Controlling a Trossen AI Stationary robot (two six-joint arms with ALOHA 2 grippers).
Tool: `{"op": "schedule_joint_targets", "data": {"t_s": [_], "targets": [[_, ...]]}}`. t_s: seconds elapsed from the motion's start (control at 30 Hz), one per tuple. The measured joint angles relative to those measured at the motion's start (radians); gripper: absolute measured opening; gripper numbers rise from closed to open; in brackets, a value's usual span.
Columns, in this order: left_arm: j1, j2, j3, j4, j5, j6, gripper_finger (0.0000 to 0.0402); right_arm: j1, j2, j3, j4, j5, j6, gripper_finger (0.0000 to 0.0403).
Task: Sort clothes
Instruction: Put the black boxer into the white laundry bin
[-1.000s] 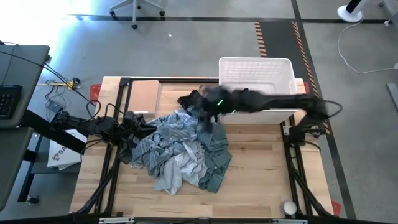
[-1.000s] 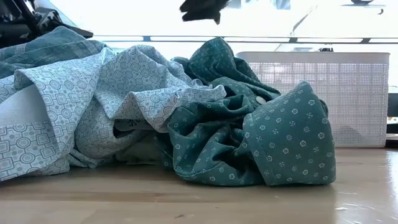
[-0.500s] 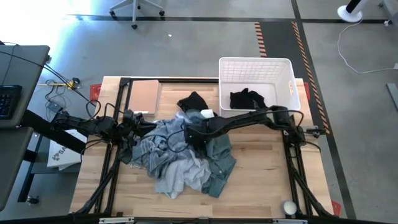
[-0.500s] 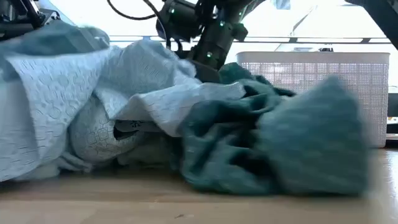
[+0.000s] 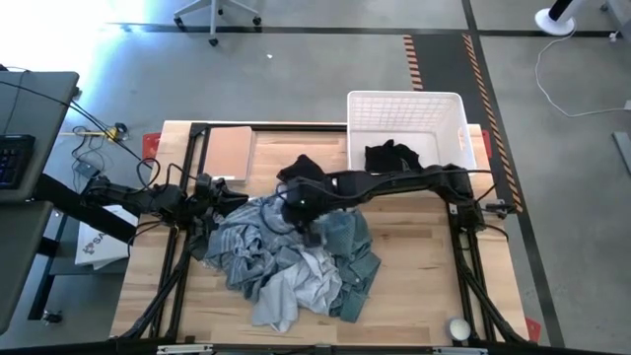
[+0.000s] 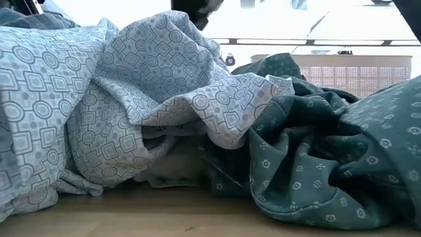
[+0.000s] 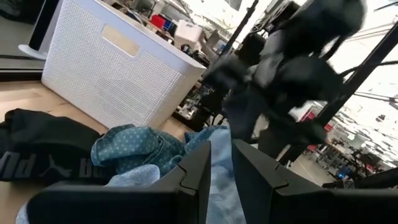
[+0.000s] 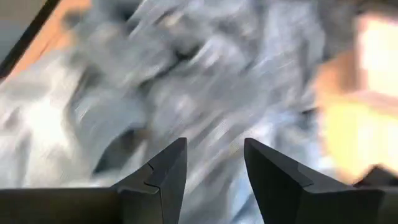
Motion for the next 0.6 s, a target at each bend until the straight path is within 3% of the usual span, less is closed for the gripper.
{"op": "schedule_joint_targets", "data": {"t_s": [0.13,0.23,0.43,0.6], "targets": [[0.000,0.000,0.000,-0.001,0.014,-0.001,0.0062,-0.061,0.006,0.007,0.180,0.180,0.096,0.0158],[0.000,0.000,0.000,-0.001,0.021,-0.003,0.0062,-0.124,0.031,0.002,0.196,0.248,0.172,0.0158],[0.000,0.000,0.000,-0.001,0.019,-0.002,0.0062,-0.235,0.149,-0.002,0.183,0.204,0.234,0.0158],[0.000,0.000,0.000,-0.003,0.020,-0.002,0.0062,-0.262,0.251,-0.002,0.179,0.210,0.234,0.0158]]}}
